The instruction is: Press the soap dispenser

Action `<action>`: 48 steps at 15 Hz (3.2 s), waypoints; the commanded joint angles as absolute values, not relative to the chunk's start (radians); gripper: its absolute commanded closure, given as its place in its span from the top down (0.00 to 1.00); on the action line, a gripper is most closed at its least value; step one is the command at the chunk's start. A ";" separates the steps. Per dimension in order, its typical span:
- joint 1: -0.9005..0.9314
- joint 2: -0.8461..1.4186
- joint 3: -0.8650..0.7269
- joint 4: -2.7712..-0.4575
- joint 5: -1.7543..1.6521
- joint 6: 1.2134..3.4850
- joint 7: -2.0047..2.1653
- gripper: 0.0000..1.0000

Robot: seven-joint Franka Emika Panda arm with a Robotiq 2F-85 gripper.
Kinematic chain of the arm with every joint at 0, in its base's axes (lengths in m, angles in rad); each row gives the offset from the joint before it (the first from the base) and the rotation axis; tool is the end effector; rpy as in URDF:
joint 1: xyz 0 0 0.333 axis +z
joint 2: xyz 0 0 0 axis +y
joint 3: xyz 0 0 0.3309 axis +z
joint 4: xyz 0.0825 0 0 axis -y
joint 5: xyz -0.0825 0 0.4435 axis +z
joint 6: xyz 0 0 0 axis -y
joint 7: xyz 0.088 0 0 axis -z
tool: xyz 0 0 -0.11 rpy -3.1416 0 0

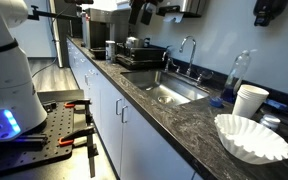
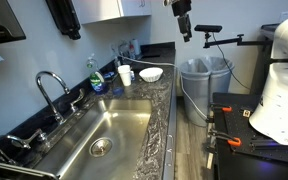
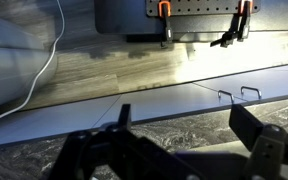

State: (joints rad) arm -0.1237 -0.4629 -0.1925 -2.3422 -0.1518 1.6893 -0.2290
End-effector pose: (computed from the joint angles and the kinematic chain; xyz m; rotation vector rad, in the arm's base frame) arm 0.4135 -0.1552 0.4812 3.1146 -0.0406 -0.3204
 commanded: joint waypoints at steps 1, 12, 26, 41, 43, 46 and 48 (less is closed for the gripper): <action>-0.118 -0.438 -0.188 -2.327 -0.135 1.745 -0.217 1.00; -0.093 -0.334 -0.143 -2.249 -0.120 2.165 -0.182 1.00; -0.090 -0.304 -0.141 -2.191 -0.130 2.334 -0.211 1.00; 0.027 -0.072 -0.185 -2.097 0.351 2.843 -0.512 1.00; 0.034 -0.044 -0.179 -2.067 0.413 2.857 -0.551 1.00; 0.035 -0.002 -0.173 -2.017 0.477 2.867 -0.584 1.00; 0.031 0.030 -0.169 -1.984 0.495 2.883 -0.583 1.00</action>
